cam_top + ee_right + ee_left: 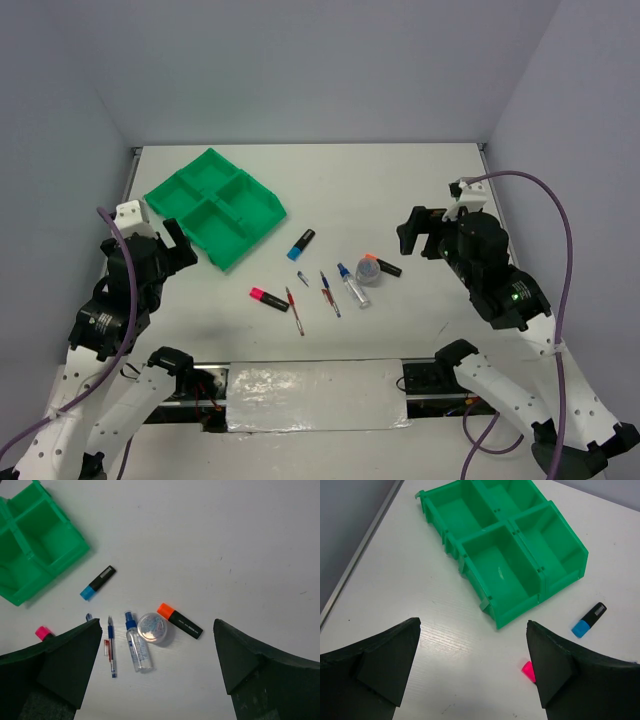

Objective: Sort the stationery into containers
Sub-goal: Pick up the pen from the center of the board.

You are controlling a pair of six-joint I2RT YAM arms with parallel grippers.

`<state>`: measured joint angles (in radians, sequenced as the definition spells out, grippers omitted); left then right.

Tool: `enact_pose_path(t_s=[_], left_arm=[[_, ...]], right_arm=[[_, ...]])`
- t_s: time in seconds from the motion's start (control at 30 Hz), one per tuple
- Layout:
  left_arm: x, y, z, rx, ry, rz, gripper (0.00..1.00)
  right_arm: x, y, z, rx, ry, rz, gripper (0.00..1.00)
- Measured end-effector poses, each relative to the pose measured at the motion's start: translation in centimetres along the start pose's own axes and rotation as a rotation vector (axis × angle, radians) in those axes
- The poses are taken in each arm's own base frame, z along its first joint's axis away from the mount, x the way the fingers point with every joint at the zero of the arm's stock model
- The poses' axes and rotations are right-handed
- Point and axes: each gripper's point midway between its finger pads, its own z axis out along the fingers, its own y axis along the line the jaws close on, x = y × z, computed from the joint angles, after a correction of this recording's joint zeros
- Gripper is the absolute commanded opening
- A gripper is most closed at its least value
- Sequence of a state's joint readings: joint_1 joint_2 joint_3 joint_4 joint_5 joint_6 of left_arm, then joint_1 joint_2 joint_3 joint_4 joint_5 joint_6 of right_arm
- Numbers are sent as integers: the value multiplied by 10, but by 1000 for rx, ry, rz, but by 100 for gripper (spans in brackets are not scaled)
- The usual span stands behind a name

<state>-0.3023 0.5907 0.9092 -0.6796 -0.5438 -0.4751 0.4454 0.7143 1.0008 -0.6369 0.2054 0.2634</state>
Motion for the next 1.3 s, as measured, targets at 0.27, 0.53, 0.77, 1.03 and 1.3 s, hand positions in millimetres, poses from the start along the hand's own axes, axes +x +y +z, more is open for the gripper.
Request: enact_pose_path(t_s=[0.27, 0.53, 0.77, 1.03, 1.3], left_arm=[[0, 0, 0, 2, -1, 0, 99], [0, -2, 1, 13, 2, -6, 99], [4, -1, 3, 10, 11, -6, 99], [4, -3, 2, 25, 13, -8, 99], [7, -7, 5, 37, 31, 0, 99]], right_arm=[[-6, 8, -9, -54, -30, -1, 100], [0, 57, 0, -281, 16, -8, 93], [101, 118, 50, -326, 377, -209, 76], [196, 122, 62, -254, 615, -341, 51], [253, 121, 59, -220, 723, -377, 45]])
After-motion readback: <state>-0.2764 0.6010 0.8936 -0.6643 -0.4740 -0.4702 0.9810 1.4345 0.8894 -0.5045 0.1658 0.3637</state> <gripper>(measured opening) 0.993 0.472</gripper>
